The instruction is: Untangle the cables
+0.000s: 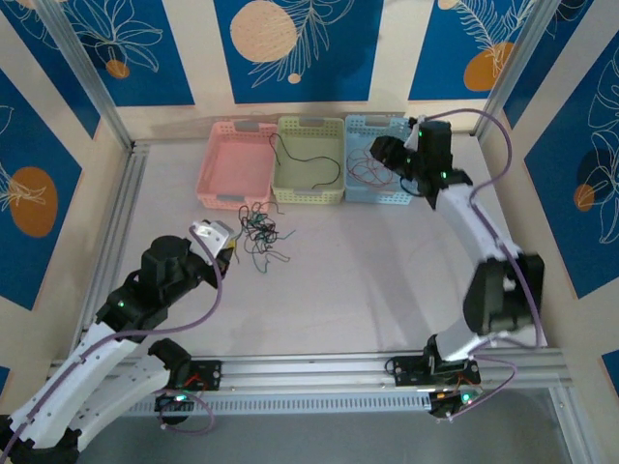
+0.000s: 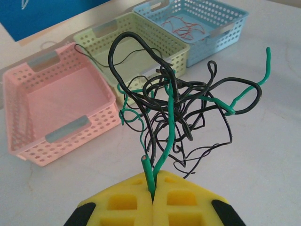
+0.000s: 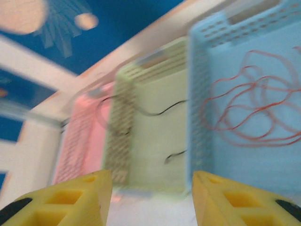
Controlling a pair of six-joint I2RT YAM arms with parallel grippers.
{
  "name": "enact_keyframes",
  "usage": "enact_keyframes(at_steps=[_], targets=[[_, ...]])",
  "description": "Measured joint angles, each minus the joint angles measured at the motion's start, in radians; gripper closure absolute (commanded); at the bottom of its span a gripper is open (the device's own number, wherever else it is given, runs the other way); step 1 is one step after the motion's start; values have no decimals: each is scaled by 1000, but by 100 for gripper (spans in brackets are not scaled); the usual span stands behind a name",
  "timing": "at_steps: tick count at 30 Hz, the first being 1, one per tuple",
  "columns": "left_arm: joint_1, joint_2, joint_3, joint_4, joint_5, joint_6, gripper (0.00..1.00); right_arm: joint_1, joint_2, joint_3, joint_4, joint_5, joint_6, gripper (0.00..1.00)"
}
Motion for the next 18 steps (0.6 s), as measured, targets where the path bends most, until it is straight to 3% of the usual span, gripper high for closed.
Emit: enact_keyframes(at_steps=[5, 10, 18], targets=[[0, -2, 0, 11, 96, 0, 100, 142, -267, -384, 270, -128, -18, 54], [0, 5, -3, 24, 217, -3, 100, 253, -322, -662, 420, -198, -68, 54], [0, 39, -4, 34, 305, -4, 100, 360, -396, -732, 513, -272, -240, 47]])
